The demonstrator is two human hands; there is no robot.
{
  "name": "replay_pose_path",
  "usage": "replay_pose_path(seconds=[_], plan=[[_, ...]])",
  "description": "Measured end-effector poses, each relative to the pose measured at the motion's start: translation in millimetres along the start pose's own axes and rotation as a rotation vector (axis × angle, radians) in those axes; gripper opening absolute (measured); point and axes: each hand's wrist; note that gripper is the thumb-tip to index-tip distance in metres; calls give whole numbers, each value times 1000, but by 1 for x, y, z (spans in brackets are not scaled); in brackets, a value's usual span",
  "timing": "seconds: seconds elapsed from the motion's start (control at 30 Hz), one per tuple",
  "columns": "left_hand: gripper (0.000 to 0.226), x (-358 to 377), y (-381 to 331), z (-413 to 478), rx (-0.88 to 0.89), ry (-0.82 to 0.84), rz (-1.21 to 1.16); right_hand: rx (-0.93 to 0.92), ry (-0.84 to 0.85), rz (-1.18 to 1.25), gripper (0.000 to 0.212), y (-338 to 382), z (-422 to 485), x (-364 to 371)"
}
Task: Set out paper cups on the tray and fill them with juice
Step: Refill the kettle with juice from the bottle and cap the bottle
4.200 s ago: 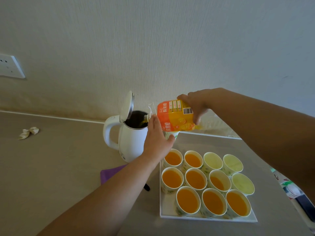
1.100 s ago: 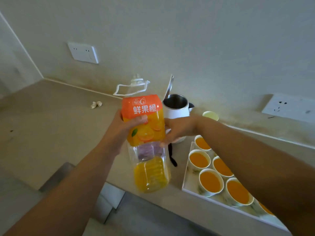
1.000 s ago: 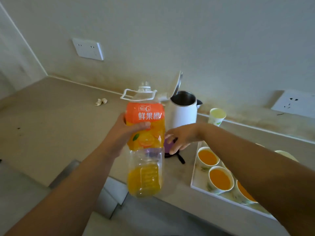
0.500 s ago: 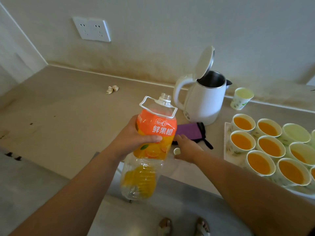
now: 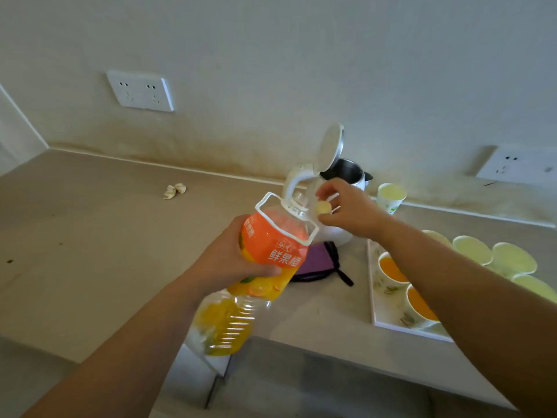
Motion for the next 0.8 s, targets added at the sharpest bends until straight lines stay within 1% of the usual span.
replay_pose_path(seconds=[0.13,0.3,0.37,0.43,0.57,0.67,0.8], plan=[[97,3,-16,18,91,9,55,-127,51,-146,36,36,-10,-59],[81,9,-38,38,215,1,105,-229,67,-370,36,58,-21,-88],[84,11,-40,45,239,7,106,-251,57,-440,36,61,-22,-94],[92,13,-41,53,257,22,100,-268,55,-480,40,63,-23,-100],[100,14,-45,65,261,43,78,-279,36,-463,42,67,-23,-115],[98,10,-52,72,222,124,14,-313,30,-487,41,70,-22,-124],[90,-2,-63,82,155,348,-112,-379,55,-491,35,75,-22,-134]])
Point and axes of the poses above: each hand's wrist, its own z-axis towards the middle knuckle, its own x-axis out of the palm, y = z × x, and after that the axes turned 13 degrees about x, right-handed
